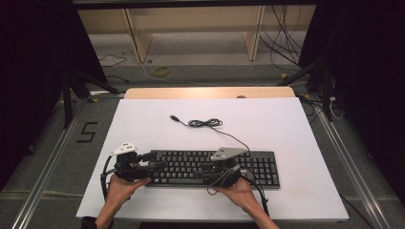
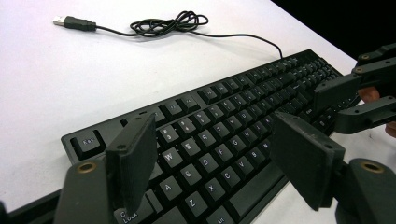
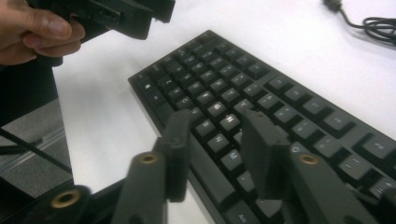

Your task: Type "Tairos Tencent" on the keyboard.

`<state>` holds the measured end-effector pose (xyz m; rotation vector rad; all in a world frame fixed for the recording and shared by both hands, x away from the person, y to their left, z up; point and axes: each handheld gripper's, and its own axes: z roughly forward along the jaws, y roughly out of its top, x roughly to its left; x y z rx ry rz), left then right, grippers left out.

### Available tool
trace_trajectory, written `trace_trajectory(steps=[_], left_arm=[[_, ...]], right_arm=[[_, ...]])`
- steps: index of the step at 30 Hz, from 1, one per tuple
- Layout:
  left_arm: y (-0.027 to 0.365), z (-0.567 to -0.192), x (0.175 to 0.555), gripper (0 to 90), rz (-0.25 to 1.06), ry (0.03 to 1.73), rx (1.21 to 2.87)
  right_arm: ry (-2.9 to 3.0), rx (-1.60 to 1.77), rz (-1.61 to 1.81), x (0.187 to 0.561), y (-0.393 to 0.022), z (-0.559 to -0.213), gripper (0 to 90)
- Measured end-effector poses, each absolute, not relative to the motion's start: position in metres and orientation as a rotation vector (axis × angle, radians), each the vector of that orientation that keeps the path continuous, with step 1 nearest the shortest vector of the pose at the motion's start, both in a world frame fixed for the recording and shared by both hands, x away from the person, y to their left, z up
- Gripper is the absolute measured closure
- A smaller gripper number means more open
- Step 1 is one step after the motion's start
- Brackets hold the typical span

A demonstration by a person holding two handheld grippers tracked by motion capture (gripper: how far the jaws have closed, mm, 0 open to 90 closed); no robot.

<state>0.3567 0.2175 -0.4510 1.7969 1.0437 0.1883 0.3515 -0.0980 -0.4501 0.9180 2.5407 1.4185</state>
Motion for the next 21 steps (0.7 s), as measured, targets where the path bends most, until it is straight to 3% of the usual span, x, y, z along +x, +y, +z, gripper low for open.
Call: trace_trajectory(steps=[10, 21], left_arm=[[0.219, -0.452, 0.35, 30.8, 0.191, 1.045, 1.787], [0.222, -0.455, 0.346, 30.5, 0.192, 1.051, 1.787]], right_arm=[[2.577, 0.895, 1.397, 0.352, -0.086, -0.454, 81.3], [2.622, 0.868, 1.351, 0.353, -0.073, -0.462, 90.0]])
